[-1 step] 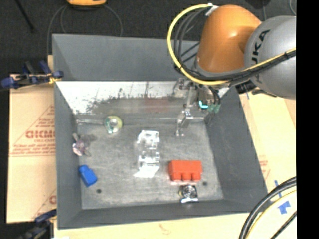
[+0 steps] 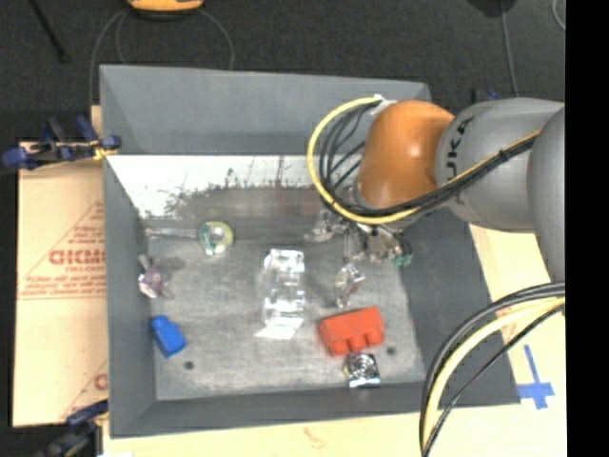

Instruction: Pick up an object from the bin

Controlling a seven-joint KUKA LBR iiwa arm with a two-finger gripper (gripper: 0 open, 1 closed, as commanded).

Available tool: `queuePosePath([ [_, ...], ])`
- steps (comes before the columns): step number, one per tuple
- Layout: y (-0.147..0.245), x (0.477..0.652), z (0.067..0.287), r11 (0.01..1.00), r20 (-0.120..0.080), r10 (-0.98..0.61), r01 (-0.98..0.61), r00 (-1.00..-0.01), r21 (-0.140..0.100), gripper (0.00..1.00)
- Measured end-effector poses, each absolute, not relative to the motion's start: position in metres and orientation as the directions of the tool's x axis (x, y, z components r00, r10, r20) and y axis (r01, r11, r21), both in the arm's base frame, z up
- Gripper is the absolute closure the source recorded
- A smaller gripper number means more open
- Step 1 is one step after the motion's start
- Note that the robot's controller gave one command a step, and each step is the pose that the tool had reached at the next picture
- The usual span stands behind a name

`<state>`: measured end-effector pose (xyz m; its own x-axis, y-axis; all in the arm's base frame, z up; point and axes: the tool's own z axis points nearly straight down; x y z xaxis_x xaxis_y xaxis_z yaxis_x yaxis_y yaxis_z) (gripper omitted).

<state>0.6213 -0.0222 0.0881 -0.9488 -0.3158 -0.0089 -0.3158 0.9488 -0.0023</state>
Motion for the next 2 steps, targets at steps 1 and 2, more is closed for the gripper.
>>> queuePosePath([
  [1,0.048,0.607,0.076,0.935,-0.016,-0.354,-0.354,-0.935,-0.006,0.0],
  [2,0.071,0.613,0.075,0.974,-0.013,-0.226,-0.226,-0.974,-0.004,0.0],
])
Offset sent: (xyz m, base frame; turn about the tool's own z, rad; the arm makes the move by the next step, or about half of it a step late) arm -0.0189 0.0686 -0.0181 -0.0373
